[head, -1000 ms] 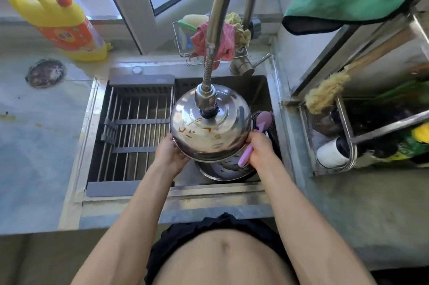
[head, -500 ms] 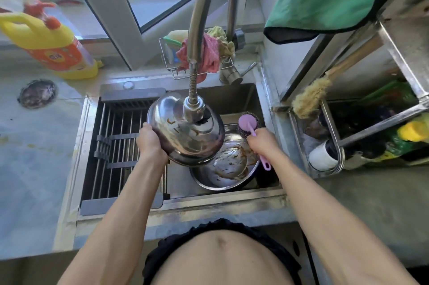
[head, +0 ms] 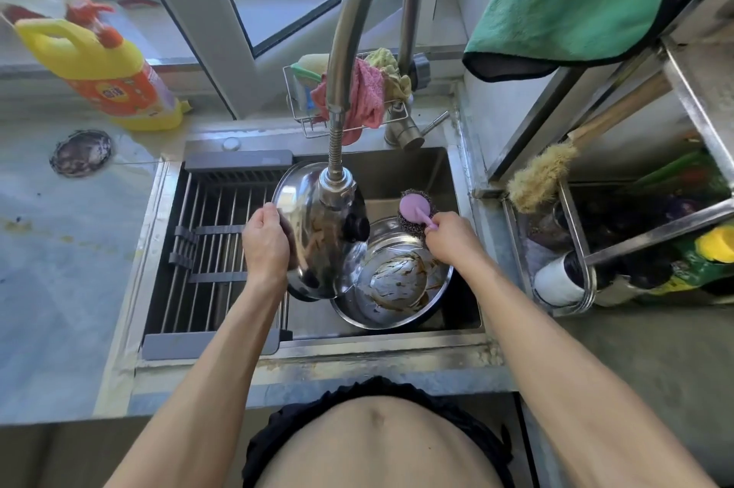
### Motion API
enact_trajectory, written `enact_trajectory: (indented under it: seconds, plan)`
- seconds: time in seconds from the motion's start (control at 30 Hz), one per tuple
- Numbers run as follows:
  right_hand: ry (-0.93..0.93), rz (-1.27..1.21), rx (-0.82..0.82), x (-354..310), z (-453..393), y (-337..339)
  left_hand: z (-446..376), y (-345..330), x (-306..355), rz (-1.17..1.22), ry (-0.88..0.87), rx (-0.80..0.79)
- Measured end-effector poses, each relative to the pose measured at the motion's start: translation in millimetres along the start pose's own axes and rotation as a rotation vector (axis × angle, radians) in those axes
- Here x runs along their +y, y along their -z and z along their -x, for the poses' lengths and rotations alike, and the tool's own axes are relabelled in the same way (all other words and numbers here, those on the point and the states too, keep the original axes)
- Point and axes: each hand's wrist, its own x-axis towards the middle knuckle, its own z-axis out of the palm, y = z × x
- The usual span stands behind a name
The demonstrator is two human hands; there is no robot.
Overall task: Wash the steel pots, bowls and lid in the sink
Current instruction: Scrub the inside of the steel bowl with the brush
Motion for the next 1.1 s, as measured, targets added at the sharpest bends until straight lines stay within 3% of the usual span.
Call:
enact_trajectory:
  seconds: [0.27,0.53,0.8,1.1]
  plan:
    - [0.202,0.430,0.078,-46,-8,40,1,-14,11,0.038,0.125,0.013]
    - [0.115,0.671,0.058,-105,-61,74,0,-33,25,0.197,0.374,0.101]
    - [0.079,0.505,0.073,-91,-81,71,-3,-30,20,0.392,0.503,0.126]
    - [0.084,0.415,0.042,-82,-79,72,-2,-22,3,0.381,0.512,0.158]
